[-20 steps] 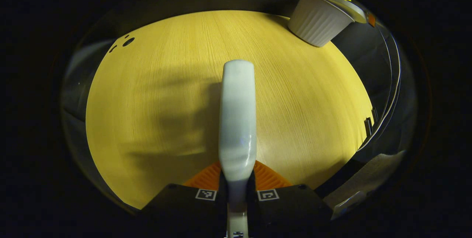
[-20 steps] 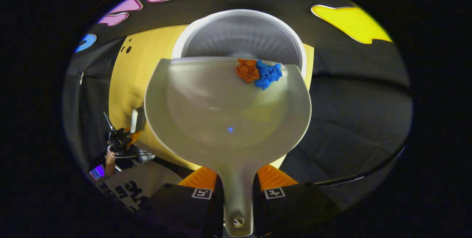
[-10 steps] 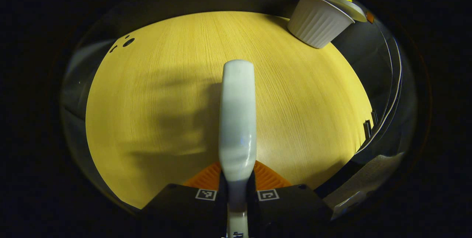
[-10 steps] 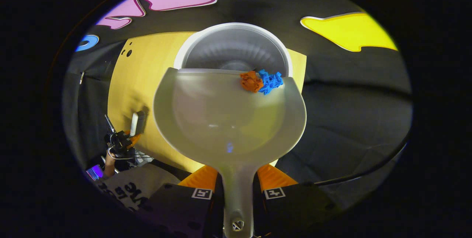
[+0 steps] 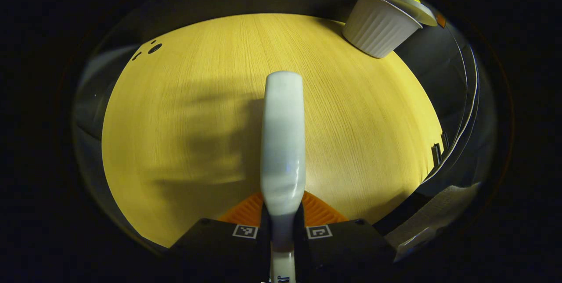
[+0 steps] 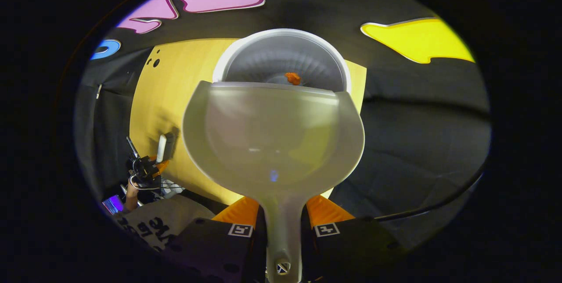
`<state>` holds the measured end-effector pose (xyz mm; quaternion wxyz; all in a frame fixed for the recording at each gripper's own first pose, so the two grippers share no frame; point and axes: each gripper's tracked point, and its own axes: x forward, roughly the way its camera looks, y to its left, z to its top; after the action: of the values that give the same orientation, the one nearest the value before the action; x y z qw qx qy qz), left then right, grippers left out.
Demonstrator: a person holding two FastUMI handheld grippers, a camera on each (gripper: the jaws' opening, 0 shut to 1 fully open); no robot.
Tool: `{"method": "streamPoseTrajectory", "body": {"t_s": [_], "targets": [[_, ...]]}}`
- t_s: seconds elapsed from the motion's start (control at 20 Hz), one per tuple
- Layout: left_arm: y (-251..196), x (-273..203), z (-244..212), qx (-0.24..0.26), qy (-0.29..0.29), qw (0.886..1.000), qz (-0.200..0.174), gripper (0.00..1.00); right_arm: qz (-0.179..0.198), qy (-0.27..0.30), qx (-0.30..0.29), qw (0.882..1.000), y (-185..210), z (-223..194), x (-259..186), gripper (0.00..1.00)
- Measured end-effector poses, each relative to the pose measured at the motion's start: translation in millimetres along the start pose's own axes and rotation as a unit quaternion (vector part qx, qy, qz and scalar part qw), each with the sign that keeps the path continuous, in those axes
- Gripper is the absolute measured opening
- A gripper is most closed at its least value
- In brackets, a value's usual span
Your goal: Pick up the small broom and dustpan from the desktop, sweep the trash into the dustpan with the broom, and then empty the trash into the garbage bin.
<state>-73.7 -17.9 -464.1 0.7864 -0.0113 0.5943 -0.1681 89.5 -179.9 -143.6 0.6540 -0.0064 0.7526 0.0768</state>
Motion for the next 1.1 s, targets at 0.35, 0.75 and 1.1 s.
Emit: {"method": "streamPoseTrajectory", "body": {"t_s": [0.35, 0.75, 1.1], "targets": [[7, -3, 5, 0.006, -0.007, 1.0, 0.012, 0.26, -0.005, -0.118, 0.015, 0.993, 3, 3, -6, 0.36], [28, -15, 5, 0.004, -0.01, 0.999, 0.034, 0.26, 0.004, -0.222, -0.021, 0.975, 50, -43, -36, 0.36], [39, -19, 1, -0.003, -0.009, 0.999, 0.048, 0.26, 0.017, -0.234, -0.104, 0.966, 146, -91, 12, 0.36]]}}
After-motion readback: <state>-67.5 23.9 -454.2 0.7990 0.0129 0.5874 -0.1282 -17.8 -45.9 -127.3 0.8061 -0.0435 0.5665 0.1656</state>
